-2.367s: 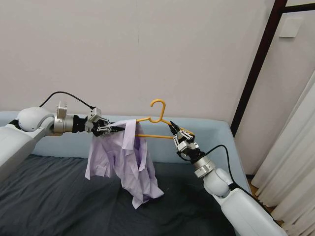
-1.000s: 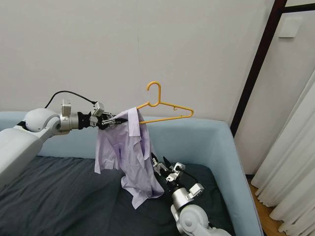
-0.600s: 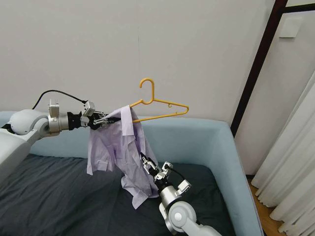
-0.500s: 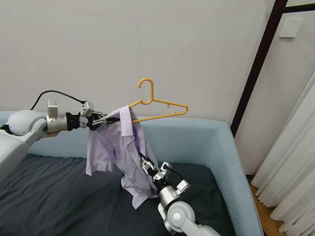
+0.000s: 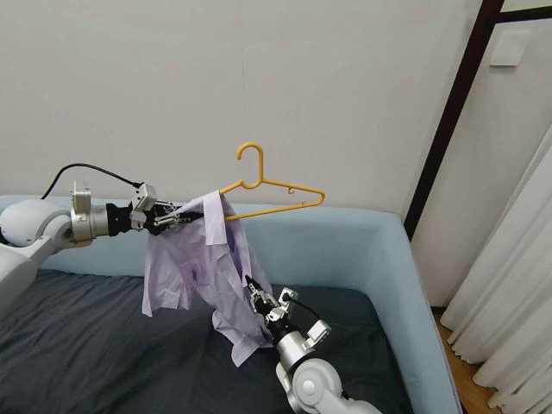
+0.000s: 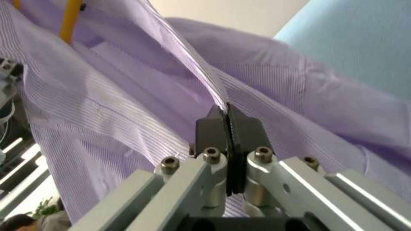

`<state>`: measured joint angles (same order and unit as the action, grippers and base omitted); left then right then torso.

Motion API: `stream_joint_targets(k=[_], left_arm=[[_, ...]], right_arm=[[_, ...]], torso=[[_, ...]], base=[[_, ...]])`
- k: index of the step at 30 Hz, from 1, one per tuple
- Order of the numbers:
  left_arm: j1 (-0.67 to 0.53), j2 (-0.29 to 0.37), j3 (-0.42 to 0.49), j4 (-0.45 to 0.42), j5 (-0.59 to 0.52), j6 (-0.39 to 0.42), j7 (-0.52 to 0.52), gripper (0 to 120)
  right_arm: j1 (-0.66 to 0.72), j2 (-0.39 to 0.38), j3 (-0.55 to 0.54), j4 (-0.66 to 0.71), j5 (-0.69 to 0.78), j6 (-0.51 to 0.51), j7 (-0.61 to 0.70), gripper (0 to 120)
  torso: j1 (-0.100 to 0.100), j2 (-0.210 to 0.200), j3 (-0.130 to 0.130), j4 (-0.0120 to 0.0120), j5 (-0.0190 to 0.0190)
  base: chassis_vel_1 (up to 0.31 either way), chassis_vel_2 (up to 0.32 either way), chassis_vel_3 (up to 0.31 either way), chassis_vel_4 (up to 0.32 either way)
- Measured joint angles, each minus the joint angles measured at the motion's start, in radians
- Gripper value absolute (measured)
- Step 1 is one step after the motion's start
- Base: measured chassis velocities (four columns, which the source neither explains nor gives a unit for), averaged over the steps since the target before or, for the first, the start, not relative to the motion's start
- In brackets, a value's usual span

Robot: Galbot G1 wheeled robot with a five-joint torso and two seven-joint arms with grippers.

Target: Pick up the clothes from the sofa and hang them on the clothes hanger.

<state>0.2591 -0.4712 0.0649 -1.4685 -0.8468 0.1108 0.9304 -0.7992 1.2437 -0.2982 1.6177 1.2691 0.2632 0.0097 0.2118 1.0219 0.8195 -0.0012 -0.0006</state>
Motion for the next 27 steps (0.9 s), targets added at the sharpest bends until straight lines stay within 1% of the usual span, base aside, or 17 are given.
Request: stream_joint_targets(k=[2,7,8,9,12,13,15,17,18,20,21,24,27], left_arm=[[0.007,0.002,-0.006,-0.002,0.000,-0.002,-0.001,7],[0.025,0.005,-0.019,-0.003,-0.020,-0.016,-0.001,7],[0.025,0.005,-0.019,-0.003,-0.020,-0.016,-0.001,7],[0.028,0.005,-0.020,-0.006,-0.032,-0.018,-0.001,7],[0.030,0.002,-0.020,-0.025,-0.074,-0.022,0.001,7],[0.030,0.002,-0.020,-0.025,-0.074,-0.022,0.001,7],[0.026,-0.004,-0.017,-0.032,-0.078,-0.029,0.003,7],[0.019,-0.012,-0.008,-0.043,-0.078,-0.039,-0.003,7],[0.019,-0.012,-0.008,-0.043,-0.078,-0.039,-0.003,7],[0.006,-0.022,0.007,-0.066,-0.078,-0.049,-0.022,7],[-0.003,-0.026,0.015,-0.073,-0.077,-0.053,-0.031,7],[-0.025,-0.038,0.033,-0.078,-0.059,-0.059,-0.052,7],[-0.050,-0.051,0.055,-0.085,-0.019,-0.063,-0.124,7]], right_arm=[[0.001,-0.005,0.008,0.003,-0.008,0.000,0.000,0],[0.028,-0.047,0.099,0.027,-0.031,-0.017,0.001,0],[0.028,-0.047,0.099,0.027,-0.031,-0.017,0.001,0],[0.038,-0.060,0.118,0.033,-0.035,-0.034,0.009,0],[0.102,-0.134,0.198,0.062,-0.028,-0.117,0.054,0],[0.102,-0.134,0.198,0.062,-0.028,-0.117,0.054,0],[0.138,-0.167,0.232,0.073,-0.020,-0.148,0.070,0],[0.175,-0.201,0.260,0.092,-0.021,-0.194,0.127,0],[0.175,-0.201,0.260,0.092,-0.021,-0.194,0.127,0],[0.199,-0.226,0.280,0.111,-0.027,-0.249,0.184,0],[0.208,-0.238,0.286,0.117,-0.034,-0.269,0.202,0],[0.221,-0.256,0.295,0.123,-0.062,-0.290,0.212,0],[0.226,-0.275,0.313,0.126,-0.128,-0.309,0.203,0]], torso=[[0.000,0.000,0.000,0.0000,0.0002],[0.000,0.000,0.000,0.0001,0.0002],[0.000,0.000,0.000,0.0001,0.0002],[0.000,0.000,0.000,0.0001,0.0003],[0.000,0.000,0.000,-0.0001,0.0004],[0.000,0.000,0.000,-0.0001,0.0004],[0.000,0.000,0.000,-0.0001,0.0003],[0.000,0.000,0.000,0.0000,0.0003],[0.000,0.000,0.000,0.0000,0.0003],[0.000,0.000,0.000,0.0001,0.0000],[0.000,0.000,0.000,0.0000,0.0005],[0.000,0.000,0.000,-0.0002,0.0002],[0.000,0.000,0.000,0.0000,0.0004]], base=[[0.000,0.000,0.000,0.000],[0.000,0.000,0.000,0.000],[0.000,0.000,0.000,0.000],[0.000,0.000,0.000,0.000],[0.000,0.000,0.000,0.000],[0.000,0.000,0.000,0.000],[0.000,0.000,0.000,0.000],[0.000,0.000,0.000,0.000],[0.000,0.000,0.000,0.000],[0.000,0.000,0.000,0.000],[0.000,0.000,0.000,0.000],[0.000,0.000,0.000,0.000],[0.000,0.000,0.000,0.000]])
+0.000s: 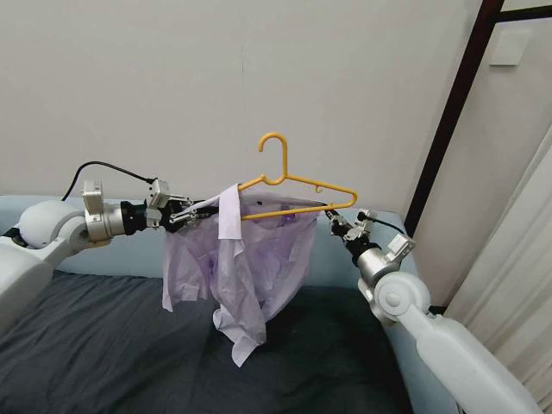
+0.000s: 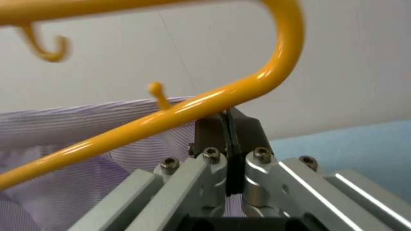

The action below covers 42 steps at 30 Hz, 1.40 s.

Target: Pick up the clothes from the sofa and hang them on the clothes hanger.

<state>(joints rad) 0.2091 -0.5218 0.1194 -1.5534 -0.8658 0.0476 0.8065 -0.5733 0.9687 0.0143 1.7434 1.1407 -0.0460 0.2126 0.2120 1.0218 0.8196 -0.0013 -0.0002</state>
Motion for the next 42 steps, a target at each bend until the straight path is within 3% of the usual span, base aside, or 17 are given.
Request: stream_joint_targets(k=[6,20,34,41,42], left_arm=[[-0.021,-0.018,0.023,-0.005,0.031,-0.005,-0.092,7],[-0.018,-0.027,0.034,-0.012,-0.004,-0.033,-0.124,7],[-0.016,-0.043,0.052,-0.003,-0.031,-0.044,-0.125,7],[-0.012,-0.056,0.059,0.007,-0.026,-0.044,-0.124,7],[-0.012,-0.056,0.059,0.007,-0.026,-0.044,-0.124,7]], right_arm=[[-0.011,-0.025,0.029,0.000,-0.077,-0.006,-0.054,0],[-0.061,-0.025,0.028,0.007,-0.133,0.024,-0.065,0],[-0.186,0.058,-0.025,-0.040,-0.257,0.078,-0.046,49],[-0.393,0.089,-0.045,-0.017,-0.428,0.144,-0.126,79],[-0.393,0.089,-0.045,-0.017,-0.428,0.144,-0.126,79]], torso=[[0.000,0.000,0.000,0.0001,-0.0003],[0.000,0.000,0.000,0.0002,-0.0004],[0.000,0.000,0.000,0.0002,-0.0006],[0.000,0.000,0.000,-0.0001,-0.0004],[0.000,0.000,0.000,-0.0001,-0.0004]], base=[[0.000,0.000,0.000,0.000],[0.000,0.000,0.000,0.000],[0.000,0.000,0.000,0.000],[0.000,0.000,0.000,0.000],[0.000,0.000,0.000,0.000]])
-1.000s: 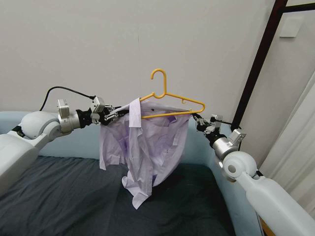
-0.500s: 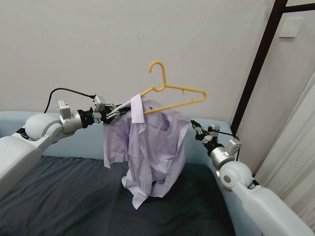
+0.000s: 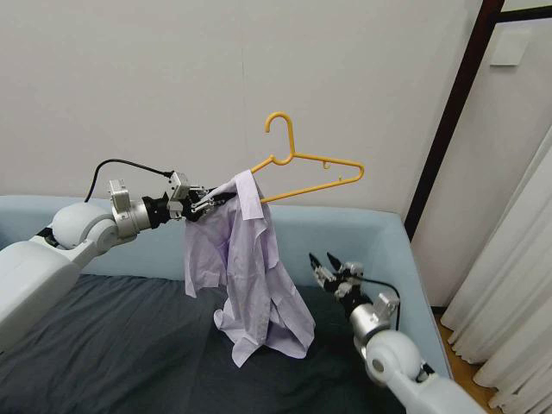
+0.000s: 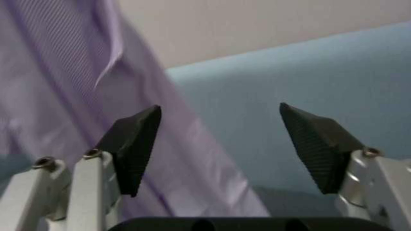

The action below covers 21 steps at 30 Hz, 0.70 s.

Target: Pick up the clothes from the sofa and hang them on the clothes hanger.

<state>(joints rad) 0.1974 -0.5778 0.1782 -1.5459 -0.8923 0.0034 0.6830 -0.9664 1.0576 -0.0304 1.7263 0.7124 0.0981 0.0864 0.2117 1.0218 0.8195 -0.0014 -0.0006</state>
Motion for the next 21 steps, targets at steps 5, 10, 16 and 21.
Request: stream_joint_targets(k=[5,10,16,21], left_arm=[[-0.022,-0.010,0.020,0.004,-0.001,0.002,-0.002,7],[-0.056,-0.028,0.060,0.014,-0.015,0.005,-0.008,7],[-0.078,-0.037,0.091,0.016,-0.038,0.007,-0.020,7],[-0.092,-0.043,0.107,0.016,-0.047,0.010,-0.027,7]], right_arm=[[-0.050,0.029,-0.034,-0.074,-0.210,0.042,-0.033,96],[-0.060,0.063,-0.091,-0.160,-0.489,0.021,0.052,100],[-0.037,0.111,-0.101,-0.238,-0.640,-0.007,0.109,100],[0.009,0.158,-0.131,-0.308,-0.672,-0.068,0.181,100]], torso=[[0.000,0.000,0.000,0.0003,0.0001],[0.000,0.000,0.000,0.0003,-0.0001],[0.000,0.000,0.000,0.0000,0.0000],[0.000,0.000,0.000,0.0003,-0.0002]], base=[[0.000,0.000,0.000,0.000],[0.000,0.000,0.000,0.000],[0.000,0.000,0.000,0.000],[0.000,0.000,0.000,0.000]])
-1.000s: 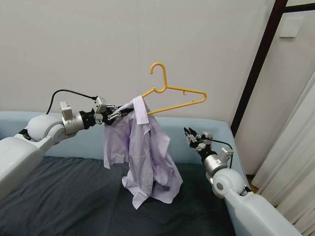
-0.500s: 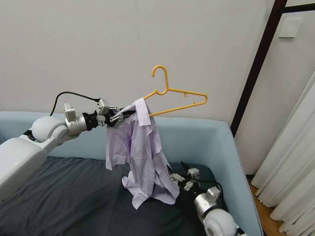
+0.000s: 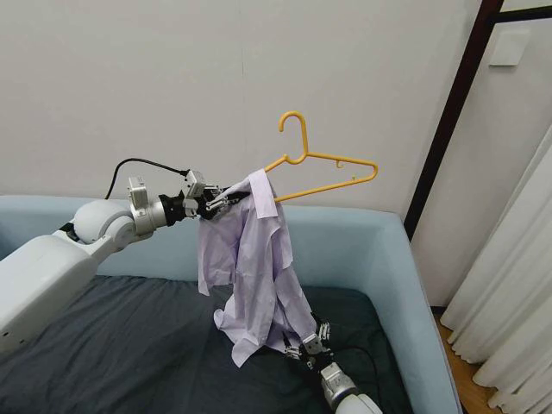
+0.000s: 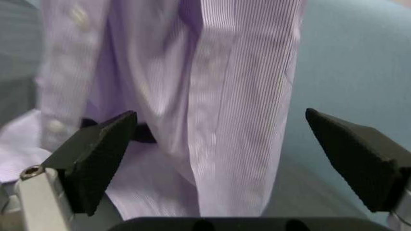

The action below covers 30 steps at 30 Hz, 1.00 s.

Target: Pick up the clothes from the sofa and hang them on the clothes hanger.

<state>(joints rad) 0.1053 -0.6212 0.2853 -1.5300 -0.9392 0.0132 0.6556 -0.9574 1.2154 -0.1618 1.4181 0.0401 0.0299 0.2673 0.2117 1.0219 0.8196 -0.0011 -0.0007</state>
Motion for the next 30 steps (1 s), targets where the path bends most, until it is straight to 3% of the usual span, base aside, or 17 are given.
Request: stream_joint_targets(k=[6,19,30], left_arm=[[-0.001,0.002,0.001,-0.008,-0.020,0.002,-0.011,7],[0.035,0.022,-0.038,-0.025,-0.032,0.003,-0.021,7],[0.059,0.024,-0.070,-0.010,-0.022,0.001,-0.017,7]], right_arm=[[0.021,0.045,-0.018,-0.061,-0.044,-0.029,0.074,97],[0.078,0.203,-0.017,-0.150,-0.157,-0.005,0.223,50],[0.081,0.191,0.003,-0.088,-0.103,0.046,0.227,8]], torso=[[0.000,0.000,0.000,-0.0001,0.0001],[0.000,0.000,0.000,0.0000,0.0000],[0.000,0.000,0.000,0.0000,0.0002]], base=[[0.000,0.000,0.000,0.000],[0.000,0.000,0.000,0.000],[0.000,0.000,0.000,0.000]])
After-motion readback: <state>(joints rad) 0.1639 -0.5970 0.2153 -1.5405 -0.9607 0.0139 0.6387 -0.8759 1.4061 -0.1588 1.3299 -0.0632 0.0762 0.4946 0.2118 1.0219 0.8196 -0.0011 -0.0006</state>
